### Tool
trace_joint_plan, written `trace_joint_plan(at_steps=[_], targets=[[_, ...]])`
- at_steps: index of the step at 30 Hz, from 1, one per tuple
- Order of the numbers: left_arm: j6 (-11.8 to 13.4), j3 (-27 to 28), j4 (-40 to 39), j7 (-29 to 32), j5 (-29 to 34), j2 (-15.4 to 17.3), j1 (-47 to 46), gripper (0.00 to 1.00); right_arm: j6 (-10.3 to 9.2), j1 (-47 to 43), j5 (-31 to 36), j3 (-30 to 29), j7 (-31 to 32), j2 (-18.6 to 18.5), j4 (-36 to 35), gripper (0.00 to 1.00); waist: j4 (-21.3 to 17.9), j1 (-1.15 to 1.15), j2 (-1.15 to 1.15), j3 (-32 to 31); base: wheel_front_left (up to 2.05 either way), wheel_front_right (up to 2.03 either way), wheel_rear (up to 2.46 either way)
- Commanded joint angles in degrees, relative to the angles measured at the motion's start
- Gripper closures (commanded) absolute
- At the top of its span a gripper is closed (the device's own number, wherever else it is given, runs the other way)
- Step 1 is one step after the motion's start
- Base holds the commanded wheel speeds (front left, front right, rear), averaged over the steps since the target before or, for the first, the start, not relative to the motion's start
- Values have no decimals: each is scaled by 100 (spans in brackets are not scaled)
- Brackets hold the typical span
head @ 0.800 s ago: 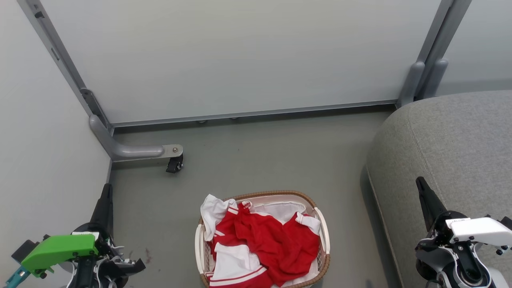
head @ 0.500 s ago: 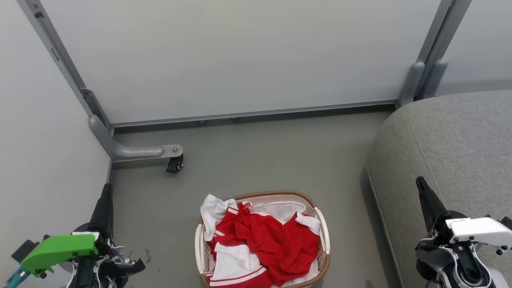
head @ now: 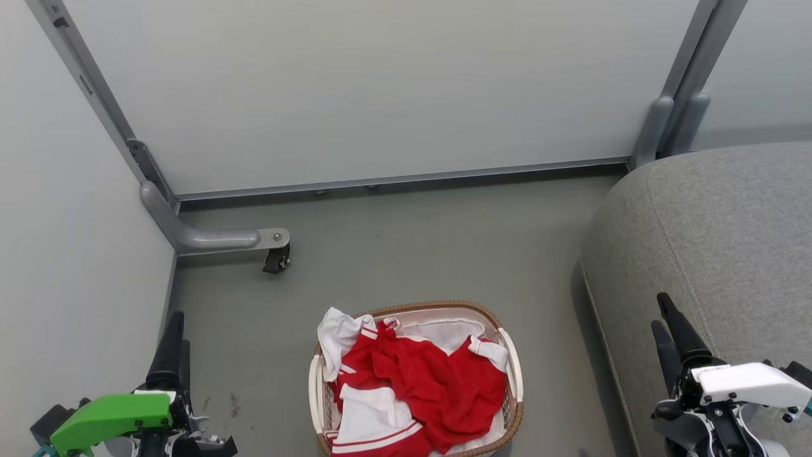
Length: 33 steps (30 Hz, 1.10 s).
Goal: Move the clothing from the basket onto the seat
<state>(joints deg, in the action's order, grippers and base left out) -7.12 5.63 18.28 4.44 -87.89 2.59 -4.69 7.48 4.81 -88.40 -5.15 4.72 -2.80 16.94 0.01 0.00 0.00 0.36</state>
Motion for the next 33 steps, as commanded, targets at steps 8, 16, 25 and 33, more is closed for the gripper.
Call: trace_joint_plan(at_steps=[8,16,25,33], targets=[[-16,-63,-28,-257,1276,135,-270,0,0,308,1156,97,-275,-143,-124,0,7,0,0,29,0,0,0],[22,-195,54,-450,2318,214,-336,0,0,404,2199,195,-469,-178,-109,0,13,0,0,45,0,0,0],[114,-367,184,-646,3237,286,-382,0,1,482,3244,285,-668,-123,-13,0,13,0,0,56,0,0,0],[217,-535,303,-811,3939,335,-422,0,1,547,4057,369,-831,-108,65,0,9,0,0,57,0,0,0]])
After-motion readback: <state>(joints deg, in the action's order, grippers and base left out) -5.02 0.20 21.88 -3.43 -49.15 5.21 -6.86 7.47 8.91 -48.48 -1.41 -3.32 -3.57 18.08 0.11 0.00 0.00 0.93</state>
